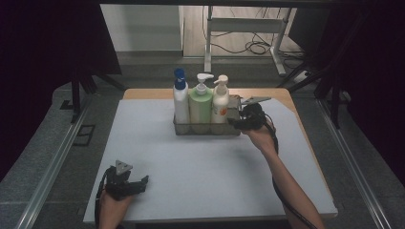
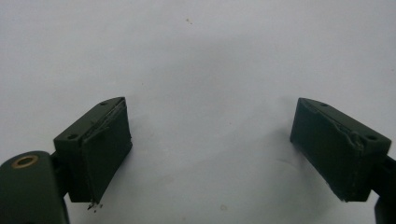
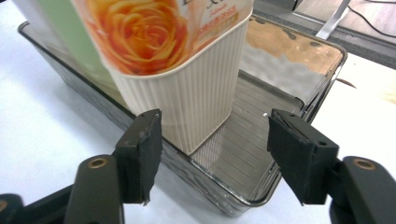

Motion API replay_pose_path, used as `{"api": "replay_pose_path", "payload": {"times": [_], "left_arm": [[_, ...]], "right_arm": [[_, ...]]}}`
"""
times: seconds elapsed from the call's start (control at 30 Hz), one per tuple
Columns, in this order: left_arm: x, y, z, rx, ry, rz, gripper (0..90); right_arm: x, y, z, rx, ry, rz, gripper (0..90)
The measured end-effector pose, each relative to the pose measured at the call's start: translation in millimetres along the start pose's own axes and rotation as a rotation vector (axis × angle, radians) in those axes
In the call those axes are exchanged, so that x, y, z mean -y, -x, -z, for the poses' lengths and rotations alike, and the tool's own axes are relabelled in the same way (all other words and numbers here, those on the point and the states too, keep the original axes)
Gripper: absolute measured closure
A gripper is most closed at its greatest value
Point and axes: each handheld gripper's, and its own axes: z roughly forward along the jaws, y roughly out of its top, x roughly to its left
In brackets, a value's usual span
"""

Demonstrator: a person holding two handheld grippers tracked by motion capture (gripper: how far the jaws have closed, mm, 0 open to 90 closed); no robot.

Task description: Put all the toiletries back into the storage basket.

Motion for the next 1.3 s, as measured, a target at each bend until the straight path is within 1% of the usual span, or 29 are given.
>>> {"api": "replay_pose_path", "payload": {"times": [0.2, 0.47, 0.77, 0.93, 1.13, 1.3], "left_arm": [[0.0, 0.0, 0.0, 0.0, 0.0, 0.0, 11.9], [0.0, 0.0, 0.0, 0.0, 0.0, 0.0, 11.9], [0.0, 0.0, 0.0, 0.0, 0.0, 0.0, 11.9], [0.1, 0.0, 0.0, 0.0, 0.0, 0.0, 11.9], [0.1, 0.0, 0.0, 0.0, 0.0, 0.0, 11.9], [0.1, 0.1, 0.0, 0.0, 0.0, 0.0, 11.9]], "right_arm": [[2.2, -3.2, 4.2, -0.005, -0.002, 0.023, 32.2], [5.5, -5.9, 8.4, -0.013, -0.004, 0.039, 30.3], [9.1, -9.5, 17.3, -0.022, -0.002, 0.06, 26.5], [11.7, -13.2, 23.1, -0.031, -0.003, 0.09, 22.8], [17.0, -16.2, 30.1, -0.049, -0.004, 0.103, 16.1], [21.7, -18.9, 37.9, -0.048, -0.01, 0.12, 13.8]]}}
